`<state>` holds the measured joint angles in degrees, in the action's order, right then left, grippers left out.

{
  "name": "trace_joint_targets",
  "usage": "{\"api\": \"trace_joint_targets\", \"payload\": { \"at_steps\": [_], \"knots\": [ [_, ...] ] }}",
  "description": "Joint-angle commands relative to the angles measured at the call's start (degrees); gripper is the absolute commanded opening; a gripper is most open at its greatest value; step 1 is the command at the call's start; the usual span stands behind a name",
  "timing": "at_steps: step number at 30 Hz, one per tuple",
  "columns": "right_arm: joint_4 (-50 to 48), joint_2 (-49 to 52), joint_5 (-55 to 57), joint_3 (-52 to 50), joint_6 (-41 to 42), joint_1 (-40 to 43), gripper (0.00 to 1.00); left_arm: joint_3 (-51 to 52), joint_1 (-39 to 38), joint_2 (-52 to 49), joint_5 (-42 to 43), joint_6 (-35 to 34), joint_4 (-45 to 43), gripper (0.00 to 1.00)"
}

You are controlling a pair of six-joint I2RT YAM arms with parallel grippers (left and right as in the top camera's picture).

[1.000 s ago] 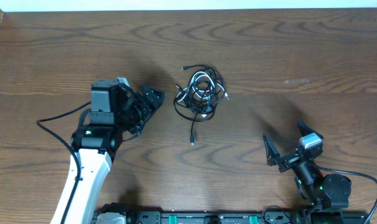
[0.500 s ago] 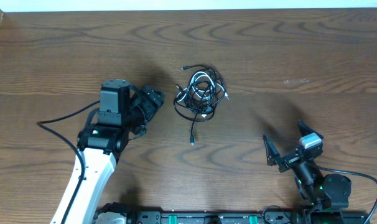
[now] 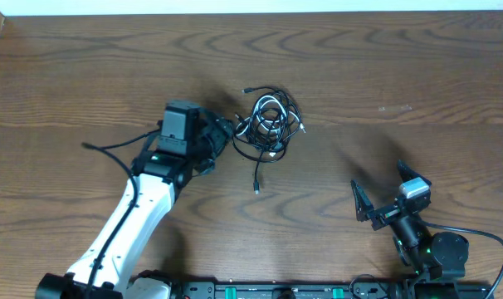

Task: Untangle cables
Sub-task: 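Reach the left gripper forward over the tangled cable bundle, then grasp the cable bundle with the left gripper and lift it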

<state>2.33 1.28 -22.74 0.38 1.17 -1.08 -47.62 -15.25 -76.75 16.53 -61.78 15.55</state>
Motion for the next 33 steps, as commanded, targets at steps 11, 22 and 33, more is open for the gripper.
{"api": "trace_joint_targets", "payload": {
  "at_steps": [11, 22, 33],
  "knots": [
    [0.3, -0.1, -0.3, 0.0, -0.4, -0.1, 0.99, -1.4, -1.7, -0.7, -4.6, -0.7, -1.1, 0.8],
    [0.3, -0.1, -0.3, 0.0, -0.4, -0.1, 0.99, -1.4, -4.6, -0.7, -8.5, -0.7, -1.1, 0.72],
    [0.3, -0.1, -0.3, 0.0, -0.4, -0.1, 0.99, -1.4, -6.5, -1.8, -11.8, -1.0, -2.2, 0.68]
  ]
}}
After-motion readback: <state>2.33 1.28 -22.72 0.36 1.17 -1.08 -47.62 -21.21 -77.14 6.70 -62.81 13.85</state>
